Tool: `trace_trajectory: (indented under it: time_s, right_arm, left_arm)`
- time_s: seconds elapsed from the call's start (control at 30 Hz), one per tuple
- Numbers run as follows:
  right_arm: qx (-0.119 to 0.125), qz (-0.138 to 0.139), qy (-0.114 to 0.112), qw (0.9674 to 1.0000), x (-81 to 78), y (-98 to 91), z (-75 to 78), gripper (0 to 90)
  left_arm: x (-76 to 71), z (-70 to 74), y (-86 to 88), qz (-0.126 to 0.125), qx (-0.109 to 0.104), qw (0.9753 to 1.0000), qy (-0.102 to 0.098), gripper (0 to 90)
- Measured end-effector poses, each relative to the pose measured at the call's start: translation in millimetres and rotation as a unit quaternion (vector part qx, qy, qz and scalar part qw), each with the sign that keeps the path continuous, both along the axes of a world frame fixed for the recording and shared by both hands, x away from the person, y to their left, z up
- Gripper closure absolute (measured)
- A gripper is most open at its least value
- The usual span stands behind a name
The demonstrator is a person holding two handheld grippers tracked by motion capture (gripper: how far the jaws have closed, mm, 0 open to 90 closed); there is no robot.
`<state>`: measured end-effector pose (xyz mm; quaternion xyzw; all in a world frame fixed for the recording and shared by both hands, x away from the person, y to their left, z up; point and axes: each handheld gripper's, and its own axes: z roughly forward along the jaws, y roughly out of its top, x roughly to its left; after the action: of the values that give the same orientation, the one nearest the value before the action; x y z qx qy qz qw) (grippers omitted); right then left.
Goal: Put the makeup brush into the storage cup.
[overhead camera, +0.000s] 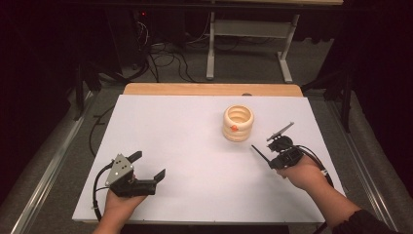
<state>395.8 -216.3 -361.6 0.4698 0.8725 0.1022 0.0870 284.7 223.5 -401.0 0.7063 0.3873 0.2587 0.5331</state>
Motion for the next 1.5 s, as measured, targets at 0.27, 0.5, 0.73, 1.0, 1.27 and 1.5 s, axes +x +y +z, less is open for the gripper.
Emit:
trace_trajectory:
  time_s: [0.27, 0.5, 0.73, 1.0, 1.27, 1.5]
  right_arm:
    - [0.003, 0.042, -0.009, 0.9991, -7.8, 7.6, 12.2, 85.7]
    - [0.008, 0.100, -0.008, 0.9949, -13.4, 21.0, 10.1, 85.6]
    - [0.003, 0.153, -0.014, 0.9881, -16.8, 31.9, 4.7, 85.6]
    - [-0.005, 0.206, -0.024, 0.9784, -19.1, 43.5, 0.9, 85.6]
    - [0.005, 0.235, -0.025, 0.9716, -20.7, 53.5, 0.4, 85.6]
    - [0.015, 0.234, -0.025, 0.9719, -15.9, 56.2, 2.6, 85.6]
  left_arm:
    - [0.0, 0.0, -1.1, -0.001, 0.006, 1.0000, -0.001, 0.6]
    - [-0.2, -0.6, -1.5, -0.002, 0.008, 1.0000, 0.000, 0.6]
    - [0.9, -2.4, -2.2, -0.001, 0.013, 0.9999, 0.004, 0.6]
    - [1.3, -4.0, -3.2, 0.002, 0.020, 0.9998, 0.008, 0.6]
    - [5.1, -3.0, -2.2, 0.014, 0.032, 0.9993, 0.013, 0.6]
    - [19.9, 12.9, -2.8, 0.032, 0.060, 0.9976, 0.007, 0.6]
